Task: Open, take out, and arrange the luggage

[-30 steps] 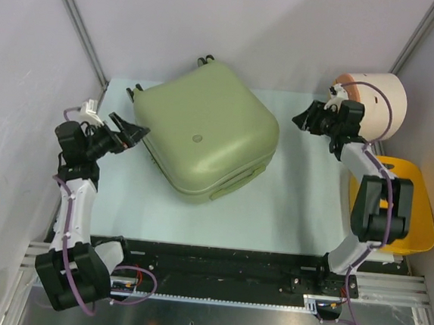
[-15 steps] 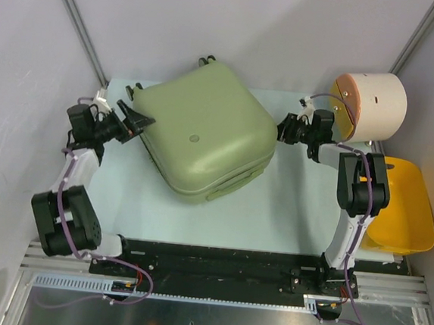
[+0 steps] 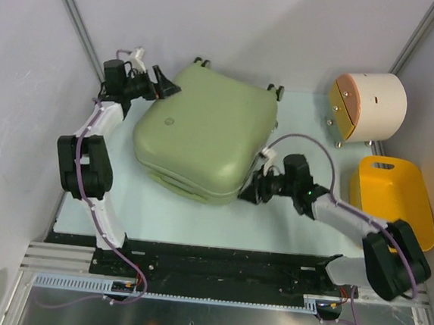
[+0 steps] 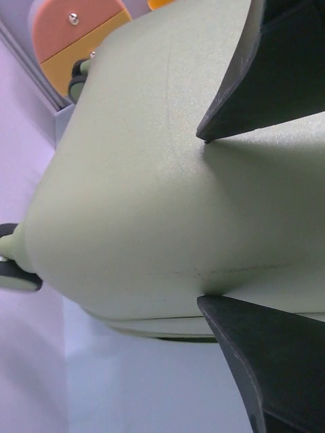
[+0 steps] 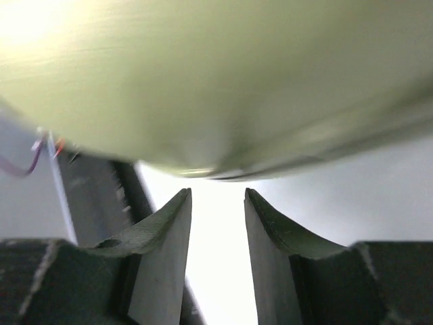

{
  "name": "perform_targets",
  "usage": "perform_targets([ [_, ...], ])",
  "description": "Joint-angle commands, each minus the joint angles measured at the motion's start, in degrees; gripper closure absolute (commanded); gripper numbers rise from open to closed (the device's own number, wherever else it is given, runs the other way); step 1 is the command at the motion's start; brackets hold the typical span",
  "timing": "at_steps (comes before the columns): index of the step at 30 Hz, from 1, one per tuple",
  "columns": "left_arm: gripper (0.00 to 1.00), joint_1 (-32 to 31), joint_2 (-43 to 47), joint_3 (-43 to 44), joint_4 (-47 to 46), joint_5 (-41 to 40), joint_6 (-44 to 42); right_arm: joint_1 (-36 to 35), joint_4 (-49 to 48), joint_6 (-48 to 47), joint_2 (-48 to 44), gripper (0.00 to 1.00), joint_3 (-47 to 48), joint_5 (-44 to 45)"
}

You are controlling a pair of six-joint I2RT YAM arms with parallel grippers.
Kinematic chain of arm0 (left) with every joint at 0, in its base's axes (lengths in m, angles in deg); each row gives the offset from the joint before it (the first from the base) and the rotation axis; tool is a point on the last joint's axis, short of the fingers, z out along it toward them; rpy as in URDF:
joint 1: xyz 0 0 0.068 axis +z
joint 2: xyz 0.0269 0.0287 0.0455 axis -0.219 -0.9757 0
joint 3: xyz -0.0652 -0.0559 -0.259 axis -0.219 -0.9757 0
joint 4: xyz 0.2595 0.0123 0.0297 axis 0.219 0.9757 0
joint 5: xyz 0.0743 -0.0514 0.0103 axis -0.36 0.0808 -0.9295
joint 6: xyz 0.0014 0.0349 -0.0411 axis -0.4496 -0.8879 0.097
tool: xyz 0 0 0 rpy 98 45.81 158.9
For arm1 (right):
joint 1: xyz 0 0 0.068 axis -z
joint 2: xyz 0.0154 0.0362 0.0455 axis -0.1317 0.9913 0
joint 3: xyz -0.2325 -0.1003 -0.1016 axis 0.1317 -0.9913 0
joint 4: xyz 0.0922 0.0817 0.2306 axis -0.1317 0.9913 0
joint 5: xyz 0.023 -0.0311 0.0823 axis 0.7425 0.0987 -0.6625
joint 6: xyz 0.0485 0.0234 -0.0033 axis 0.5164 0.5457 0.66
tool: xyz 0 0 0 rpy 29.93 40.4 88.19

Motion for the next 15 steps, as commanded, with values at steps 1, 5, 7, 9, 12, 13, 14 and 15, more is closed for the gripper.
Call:
perform_targets([
  [1,0.0,-3.28,-0.65,7.02,5.62,0.54,-6.51,-10.87,-0.58,-1.21,-8.03,0.57,-1.66,4.58],
  [5,0.0,2.69,6.43,11.6,6.58,-6.59,-6.07,-10.63,0.8,-2.95,-6.46,0.54,1.58,6.96],
  [7,0.0,7.25,10.93,10.47,7.81,-8.01,-5.2,-9.76,2.91,-6.02,-6.71,0.54,4.66,7.84],
  [9,0.0,11.81,18.83,4.88,9.83,-8.8,-3.18,-8.0,5.73,-7.96,-9.07,0.53,5.89,7.59],
  [12,0.0,16.74,31.8,-7.31,14.04,-11.7,-1.59,-5.01,11.25,-13.92,-13.03,0.52,6.69,8.55],
  [13,0.0,17.46,34.83,-10.25,15.27,-12.49,-1.85,-4.57,12.84,-15.69,-13.83,0.51,6.86,8.98],
  [14,0.0,18.08,38.16,-15.85,18.16,-13.89,-1.94,-3.95,15.3,-19.1,-14.09,0.51,6.78,11.08],
  [15,0.0,18.78,43.07,-18.34,19.4,-14.25,-1.76,-3.77,16.19,-20.52,-14.18,0.52,6.87,11.62],
])
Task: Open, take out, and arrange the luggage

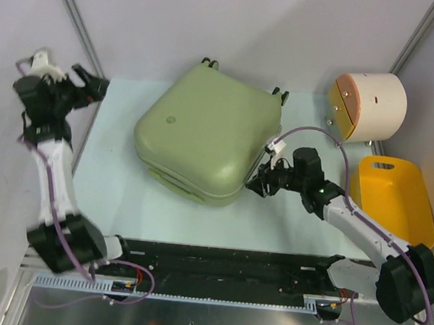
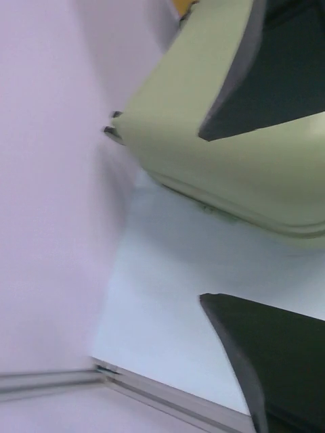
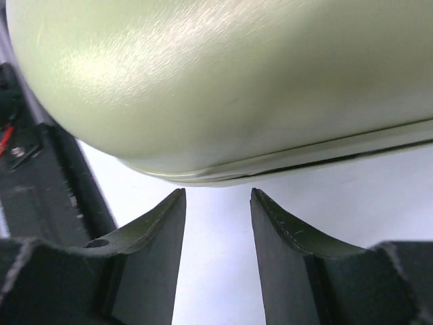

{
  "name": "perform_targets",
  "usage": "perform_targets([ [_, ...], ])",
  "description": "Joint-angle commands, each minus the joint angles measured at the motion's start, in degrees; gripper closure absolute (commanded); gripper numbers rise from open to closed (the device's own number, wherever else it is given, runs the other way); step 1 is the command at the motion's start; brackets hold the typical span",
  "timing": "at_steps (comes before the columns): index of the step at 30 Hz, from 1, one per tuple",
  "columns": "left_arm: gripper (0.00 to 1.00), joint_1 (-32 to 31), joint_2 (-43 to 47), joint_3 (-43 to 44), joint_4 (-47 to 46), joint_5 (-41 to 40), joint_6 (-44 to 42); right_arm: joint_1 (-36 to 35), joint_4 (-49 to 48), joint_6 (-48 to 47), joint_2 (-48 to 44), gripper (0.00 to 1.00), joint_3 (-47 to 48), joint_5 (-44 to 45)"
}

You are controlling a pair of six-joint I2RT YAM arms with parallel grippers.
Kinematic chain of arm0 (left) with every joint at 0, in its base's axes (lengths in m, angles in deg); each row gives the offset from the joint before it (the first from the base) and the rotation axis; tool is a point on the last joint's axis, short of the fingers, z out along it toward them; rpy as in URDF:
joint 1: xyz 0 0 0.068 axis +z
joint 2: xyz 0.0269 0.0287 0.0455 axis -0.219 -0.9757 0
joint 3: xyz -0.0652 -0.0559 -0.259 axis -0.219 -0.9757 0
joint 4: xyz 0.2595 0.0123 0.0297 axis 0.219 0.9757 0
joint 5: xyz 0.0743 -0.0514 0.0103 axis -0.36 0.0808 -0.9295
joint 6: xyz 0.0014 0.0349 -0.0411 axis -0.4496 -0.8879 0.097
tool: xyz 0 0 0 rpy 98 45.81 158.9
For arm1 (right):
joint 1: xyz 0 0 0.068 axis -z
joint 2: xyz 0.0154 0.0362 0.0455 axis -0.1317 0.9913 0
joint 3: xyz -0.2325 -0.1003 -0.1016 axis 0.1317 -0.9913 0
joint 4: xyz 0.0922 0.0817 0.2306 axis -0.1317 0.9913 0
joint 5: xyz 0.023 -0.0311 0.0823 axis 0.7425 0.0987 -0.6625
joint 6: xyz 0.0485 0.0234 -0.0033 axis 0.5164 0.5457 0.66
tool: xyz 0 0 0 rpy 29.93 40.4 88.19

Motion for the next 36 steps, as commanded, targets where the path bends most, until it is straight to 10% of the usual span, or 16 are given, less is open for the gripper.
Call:
perform_targets([
  [1,0.0,0.51,17.19,-13.22,10.73,-3.24,2.1,1.76,6.47,-11.88,-2.78,0.52,3.13,5.05],
  [10,0.0,5.87,29.5,-32.48,20.41,11.78,13.79,-6.39,-9.06,-15.5,9.61,0.52,3.74,9.7],
  [22,0.01,6.14,30.4,-37.95,25.08,-2.87,14.95,-22.33,-16.65,-10.93,23.95,0.47,28.17,17.36],
  [36,0.36,1.67,9.14,-24.24,24.99,-9.03,4.84,7.88,1.38,-7.13,5.93,0.02,16.85,10.5],
])
